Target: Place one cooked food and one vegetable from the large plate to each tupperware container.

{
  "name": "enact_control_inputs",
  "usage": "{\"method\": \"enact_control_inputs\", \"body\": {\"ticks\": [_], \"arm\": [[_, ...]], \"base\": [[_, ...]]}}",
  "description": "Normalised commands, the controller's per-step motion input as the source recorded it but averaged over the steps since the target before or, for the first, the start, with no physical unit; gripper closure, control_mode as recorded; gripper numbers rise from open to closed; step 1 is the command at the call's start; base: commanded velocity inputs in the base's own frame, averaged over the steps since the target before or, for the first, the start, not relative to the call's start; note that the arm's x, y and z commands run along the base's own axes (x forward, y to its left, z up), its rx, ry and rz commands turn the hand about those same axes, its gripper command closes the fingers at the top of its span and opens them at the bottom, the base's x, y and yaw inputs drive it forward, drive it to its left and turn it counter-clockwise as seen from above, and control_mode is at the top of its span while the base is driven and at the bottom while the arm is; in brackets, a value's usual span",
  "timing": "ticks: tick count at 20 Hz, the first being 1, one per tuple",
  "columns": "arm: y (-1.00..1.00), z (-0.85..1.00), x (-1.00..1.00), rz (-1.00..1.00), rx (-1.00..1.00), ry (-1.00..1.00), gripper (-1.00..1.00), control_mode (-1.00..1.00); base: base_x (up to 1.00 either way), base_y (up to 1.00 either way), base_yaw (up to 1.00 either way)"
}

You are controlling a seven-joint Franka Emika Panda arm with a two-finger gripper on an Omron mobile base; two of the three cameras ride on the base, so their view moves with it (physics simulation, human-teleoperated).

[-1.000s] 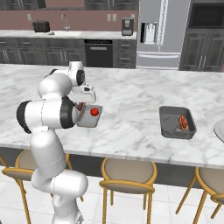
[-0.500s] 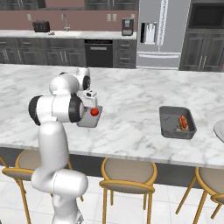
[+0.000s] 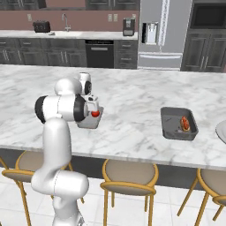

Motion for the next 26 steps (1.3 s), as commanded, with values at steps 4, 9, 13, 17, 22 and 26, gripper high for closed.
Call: {"method": "enact_control_inputs", "body": {"ticks": [4,9,13,17,22,26], "arm": [[0.00,-0.08,0.21,0.16,-0.01,0.04,1.00,-1.00],[0.08,-0.18,0.14,0.02,-0.05,0.09,1.00,-1.00],[0.11,-0.14,0.12,0.00,-0.01,0.01,1.00,-1.00],[0.03,0.00,0.07,0.00,0.00,0.00,1.00,-1.00],[0.00,0.00,0.08,0.00,0.00,0.00,-1.00,-1.00],[0.00,0.00,0.00,0.00,0.00,0.00,-1.00,-1.00]], "base": [[0.00,0.00,0.00],[0.00,0.00,0.00],[0.00,0.00,0.00],[0.00,0.00,0.00],[0.00,0.00,0.00],[0.00,0.00,0.00]]}}
